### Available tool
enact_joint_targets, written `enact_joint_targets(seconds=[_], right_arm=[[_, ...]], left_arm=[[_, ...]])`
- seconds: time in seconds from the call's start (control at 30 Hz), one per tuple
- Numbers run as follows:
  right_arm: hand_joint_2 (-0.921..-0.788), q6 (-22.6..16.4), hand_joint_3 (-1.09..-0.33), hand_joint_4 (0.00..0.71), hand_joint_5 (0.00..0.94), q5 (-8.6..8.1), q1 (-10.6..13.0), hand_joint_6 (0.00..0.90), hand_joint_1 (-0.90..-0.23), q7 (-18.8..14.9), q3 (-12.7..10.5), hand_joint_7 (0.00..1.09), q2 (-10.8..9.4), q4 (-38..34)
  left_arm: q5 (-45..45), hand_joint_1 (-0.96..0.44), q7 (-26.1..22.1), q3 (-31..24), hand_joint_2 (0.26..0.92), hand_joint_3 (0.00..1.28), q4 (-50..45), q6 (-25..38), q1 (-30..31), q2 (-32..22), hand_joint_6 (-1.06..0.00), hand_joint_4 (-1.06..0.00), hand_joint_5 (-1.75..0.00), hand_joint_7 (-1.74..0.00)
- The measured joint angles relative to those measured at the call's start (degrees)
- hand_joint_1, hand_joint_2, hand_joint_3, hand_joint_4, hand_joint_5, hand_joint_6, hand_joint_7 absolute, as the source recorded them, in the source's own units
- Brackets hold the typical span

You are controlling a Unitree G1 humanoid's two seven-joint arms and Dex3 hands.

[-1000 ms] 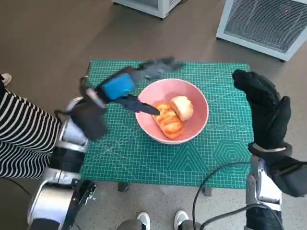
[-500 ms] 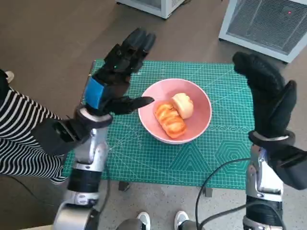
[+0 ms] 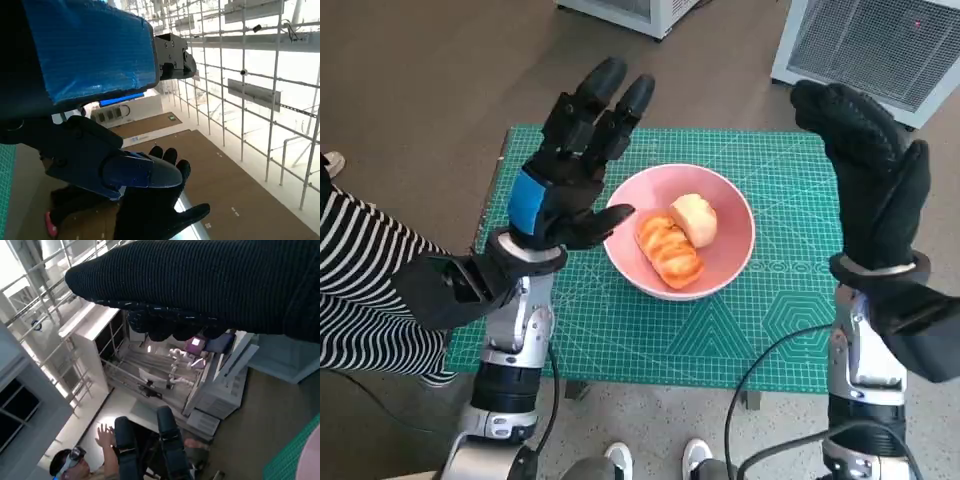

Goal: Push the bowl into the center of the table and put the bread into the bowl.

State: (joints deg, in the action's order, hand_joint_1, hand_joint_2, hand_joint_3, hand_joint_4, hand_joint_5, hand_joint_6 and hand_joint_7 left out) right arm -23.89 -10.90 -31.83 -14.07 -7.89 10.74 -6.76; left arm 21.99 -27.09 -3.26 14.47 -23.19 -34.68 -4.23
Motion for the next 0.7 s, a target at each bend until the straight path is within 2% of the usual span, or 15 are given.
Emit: enact_joint_targets(seconds=[0.33, 0.7], right_arm=[[-0.921, 0.5, -0.717, 0.202, 0.001, 0.08, -0.6, 0.071, -0.825, 0.0, 0.2, 0.56, 0.0, 0.0], [-0.921, 0.9, -0.721, 0.202, 0.001, 0.17, -0.6, 0.073, -0.821, 0.6, 0.1, 0.55, 0.1, 0.0]], left_arm=[[-1.8, -0.74, 1.7, 0.0, 0.921, 0.36, -0.1, 0.3, 0.0, 0.3, 0.0, -0.09, -0.02, -0.32], [-1.7, -0.74, 1.1, -0.3, 0.921, 0.36, 1.8, -1.9, -0.5, 0.8, 0.0, -0.1, -0.03, -0.28]])
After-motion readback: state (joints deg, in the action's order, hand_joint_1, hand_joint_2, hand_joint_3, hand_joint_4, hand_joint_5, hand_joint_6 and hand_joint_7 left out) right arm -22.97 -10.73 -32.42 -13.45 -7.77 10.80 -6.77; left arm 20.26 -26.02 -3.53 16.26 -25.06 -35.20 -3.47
